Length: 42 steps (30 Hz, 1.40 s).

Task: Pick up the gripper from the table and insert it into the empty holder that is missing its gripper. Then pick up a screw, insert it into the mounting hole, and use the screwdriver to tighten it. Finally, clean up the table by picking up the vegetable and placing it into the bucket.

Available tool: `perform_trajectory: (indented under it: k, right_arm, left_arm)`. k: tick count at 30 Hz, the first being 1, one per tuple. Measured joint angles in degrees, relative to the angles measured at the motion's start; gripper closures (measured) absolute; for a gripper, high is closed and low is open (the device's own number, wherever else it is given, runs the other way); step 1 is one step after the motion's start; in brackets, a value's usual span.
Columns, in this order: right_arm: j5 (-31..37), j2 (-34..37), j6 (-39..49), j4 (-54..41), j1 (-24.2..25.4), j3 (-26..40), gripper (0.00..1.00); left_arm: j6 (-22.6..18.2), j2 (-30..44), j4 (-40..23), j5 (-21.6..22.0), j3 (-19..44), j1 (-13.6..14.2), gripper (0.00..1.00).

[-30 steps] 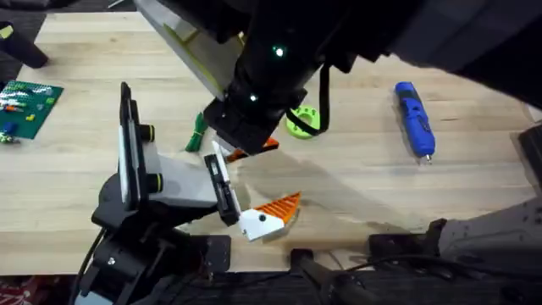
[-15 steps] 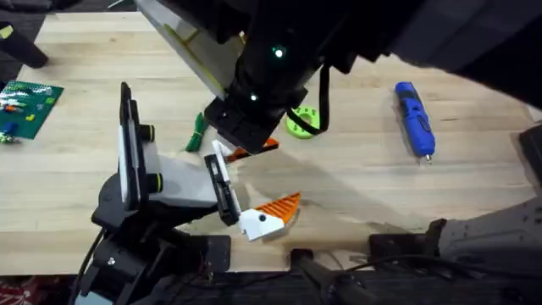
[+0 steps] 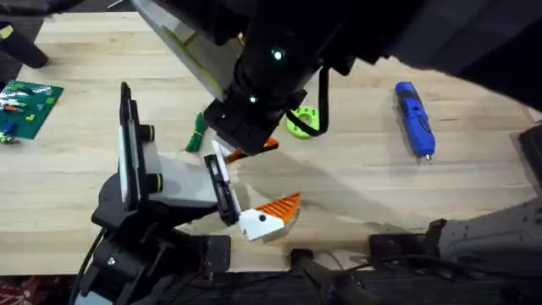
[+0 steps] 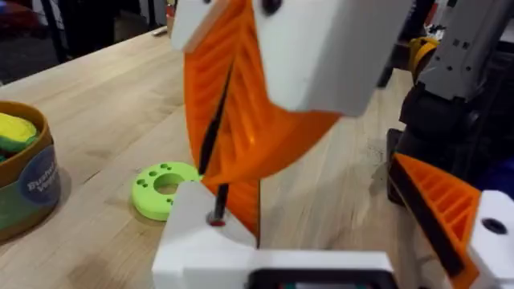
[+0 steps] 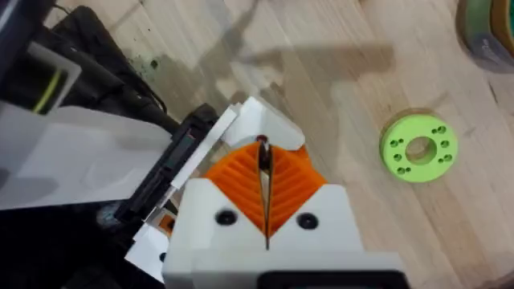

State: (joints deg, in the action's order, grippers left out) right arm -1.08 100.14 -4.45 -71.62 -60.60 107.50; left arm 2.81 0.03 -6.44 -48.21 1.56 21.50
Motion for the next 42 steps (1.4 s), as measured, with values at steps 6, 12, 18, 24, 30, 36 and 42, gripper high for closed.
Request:
perform_trajectory:
  k: [6, 12, 18, 24, 30, 36, 42]
  right_arm:
    - [0.00, 0.02, 0.00, -0.59, 0.00, -0.02, 0.989]
    - [0.00, 0.40, 0.00, -0.83, -0.02, -0.09, 0.989]
    - [-0.33, 2.44, -0.02, -0.46, -0.04, -0.11, 0.989]
    - [-0.48, 2.60, -0.02, -0.39, -0.02, -0.11, 0.989]
    - [-0.50, 2.64, -0.02, -0.23, -0.02, -0.11, 0.989]
    - [-0.48, 2.64, -0.02, 1.29, -0.02, -0.11, 0.989]
    - [-0.48, 2.64, -0.02, 1.61, -0.02, -0.11, 0.989]
  left_arm:
    - [0.00, 0.02, 0.00, 0.00, 0.00, 0.00, 0.014]
    - [0.00, 0.02, 0.00, -0.02, 0.00, 0.00, 0.015]
    - [0.22, 0.00, 0.00, -0.02, 0.00, 0.00, 0.014]
    - [0.24, 0.02, 0.00, -0.02, 0.00, 0.00, 0.014]
    - [0.24, 0.02, 0.00, -0.02, 0.00, 0.00, 0.014]
    - [0.22, 0.02, 0.00, 0.00, 0.00, 0.00, 0.014]
    - [0.22, 0.02, 0.00, 0.00, 0.00, 0.00, 0.014]
